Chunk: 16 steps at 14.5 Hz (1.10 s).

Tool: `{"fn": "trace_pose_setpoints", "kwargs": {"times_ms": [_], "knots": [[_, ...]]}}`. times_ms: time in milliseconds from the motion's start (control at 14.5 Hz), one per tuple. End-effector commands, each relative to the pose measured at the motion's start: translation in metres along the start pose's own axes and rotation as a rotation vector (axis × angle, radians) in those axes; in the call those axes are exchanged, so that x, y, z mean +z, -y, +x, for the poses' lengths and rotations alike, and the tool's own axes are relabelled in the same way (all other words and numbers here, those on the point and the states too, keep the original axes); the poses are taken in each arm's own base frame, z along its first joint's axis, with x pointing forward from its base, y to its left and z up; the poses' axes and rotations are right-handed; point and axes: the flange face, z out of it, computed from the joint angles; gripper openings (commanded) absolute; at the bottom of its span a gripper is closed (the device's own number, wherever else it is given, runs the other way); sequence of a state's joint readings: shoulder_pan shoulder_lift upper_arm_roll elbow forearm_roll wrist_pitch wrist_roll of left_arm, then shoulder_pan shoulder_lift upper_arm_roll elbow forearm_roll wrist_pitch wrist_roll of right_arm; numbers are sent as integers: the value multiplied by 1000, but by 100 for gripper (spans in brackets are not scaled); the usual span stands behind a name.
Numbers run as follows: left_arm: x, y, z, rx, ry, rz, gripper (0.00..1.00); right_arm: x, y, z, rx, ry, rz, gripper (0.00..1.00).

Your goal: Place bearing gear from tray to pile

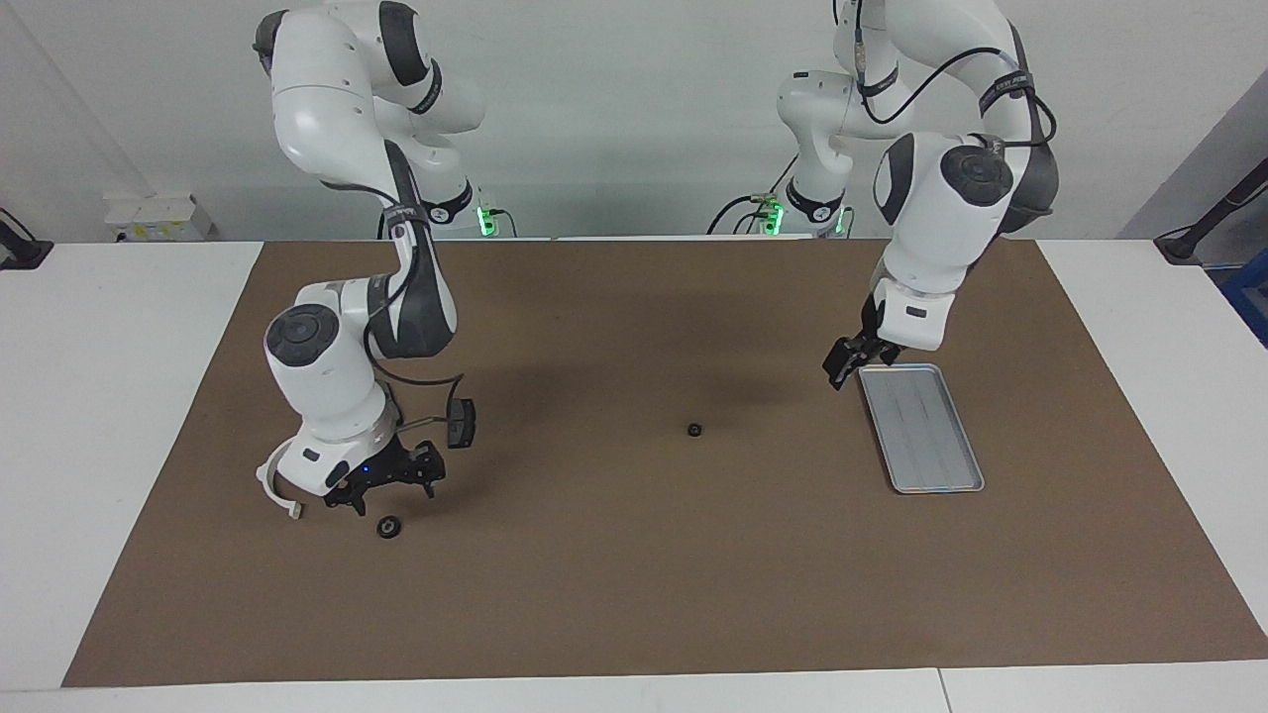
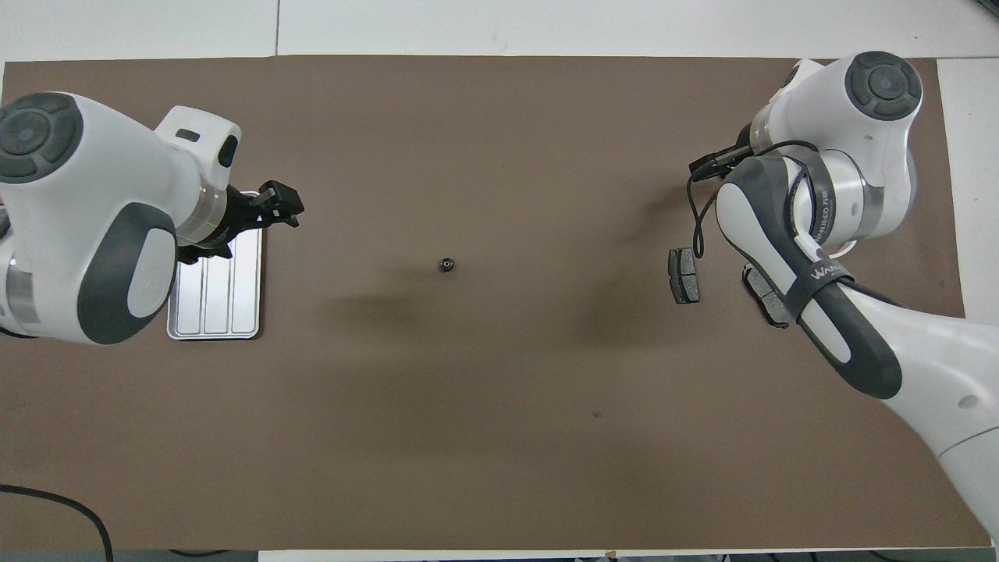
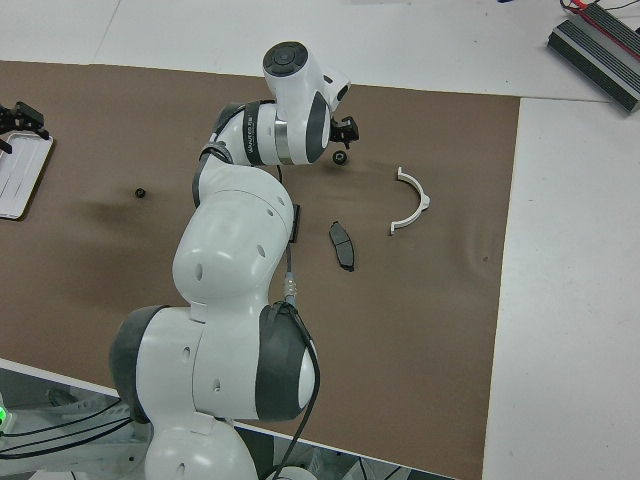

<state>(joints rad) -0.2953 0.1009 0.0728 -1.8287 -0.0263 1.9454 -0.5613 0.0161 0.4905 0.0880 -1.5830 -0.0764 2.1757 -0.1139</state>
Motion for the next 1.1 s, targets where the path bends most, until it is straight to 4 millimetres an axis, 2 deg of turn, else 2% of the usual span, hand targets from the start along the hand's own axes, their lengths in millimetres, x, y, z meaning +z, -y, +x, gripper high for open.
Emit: {"fn": "trace_pose_setpoints", "kwargs": {"times_ms": [0,69,207,345,414,552,621,897,1034], "knots": [[-14,23,-5,72,31,13,100,-39,38,-5,43,26,1,100],[-28,33,-7,85,26,7,100,-53,55,-7,68,32,9,100],[-53,76,2,96,19,0,100,-75,96,-12,132,52,12,100],[-74,105,3,144,21,-3,100,-98,146,-20,208,58,9,100],[-79,113,3,146,31,0,100,-108,168,-23,252,55,10,100],[-87,126,1,170,54,6,100,-122,225,-33,340,54,29,100],[-89,127,-1,195,60,7,100,-126,247,-35,416,51,50,100],[-85,126,-2,202,48,5,100,-136,317,-49,601,51,124,100],[-85,125,1,200,24,-1,100,-135,355,-60,618,55,136,100]]}}
